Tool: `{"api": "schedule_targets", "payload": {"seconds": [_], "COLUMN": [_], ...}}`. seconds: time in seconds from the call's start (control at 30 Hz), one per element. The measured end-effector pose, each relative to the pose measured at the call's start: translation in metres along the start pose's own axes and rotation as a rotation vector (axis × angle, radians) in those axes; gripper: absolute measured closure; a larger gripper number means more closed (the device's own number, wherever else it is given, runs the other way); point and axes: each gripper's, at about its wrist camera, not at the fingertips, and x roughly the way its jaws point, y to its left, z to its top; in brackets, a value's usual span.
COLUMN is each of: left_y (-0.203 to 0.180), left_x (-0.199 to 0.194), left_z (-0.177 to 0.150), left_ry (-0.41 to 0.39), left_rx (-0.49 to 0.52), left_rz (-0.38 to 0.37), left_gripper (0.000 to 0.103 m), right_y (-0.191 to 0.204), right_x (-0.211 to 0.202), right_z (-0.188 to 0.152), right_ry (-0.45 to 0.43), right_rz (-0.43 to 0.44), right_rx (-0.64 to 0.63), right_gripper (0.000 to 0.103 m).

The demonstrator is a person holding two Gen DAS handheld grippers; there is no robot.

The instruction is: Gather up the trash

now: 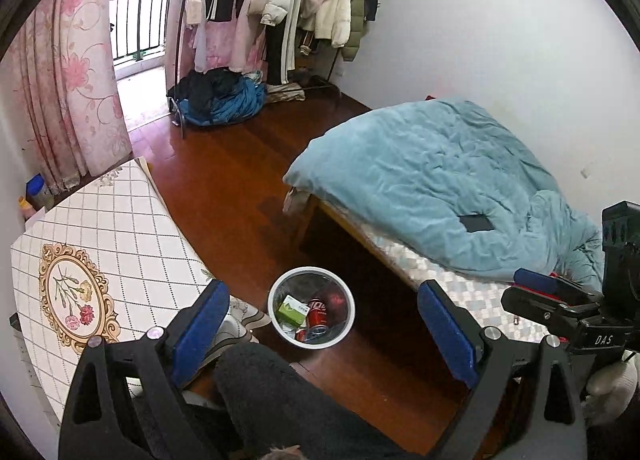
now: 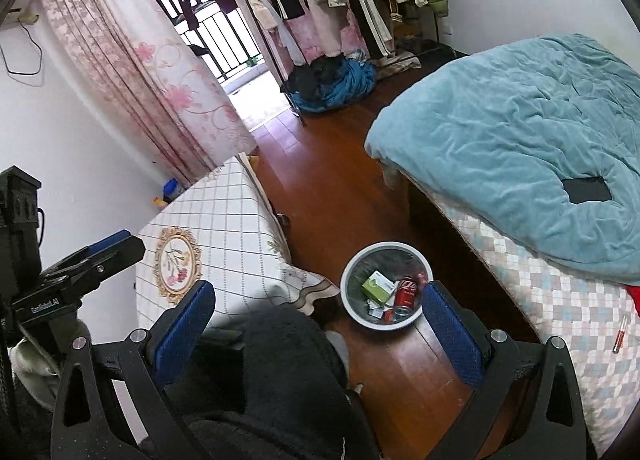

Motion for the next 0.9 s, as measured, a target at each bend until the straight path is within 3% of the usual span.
{"api": "schedule_targets", "payload": {"seconds": [0.9], "left_y": [-0.022], "left_x": [-0.015], "left_z": [-0.003], "left_ry": [-0.003], "left_rx": [0.045], "left_rz": [-0.068], "left_gripper": [0.003], "right_y": [0.001], "right_x": [-0.038], "right_z": [-0.011], "right_ry": [-0.012], "right_rz": [-0.003], "right_rx": [-0.004], "right_gripper": [0.0]}}
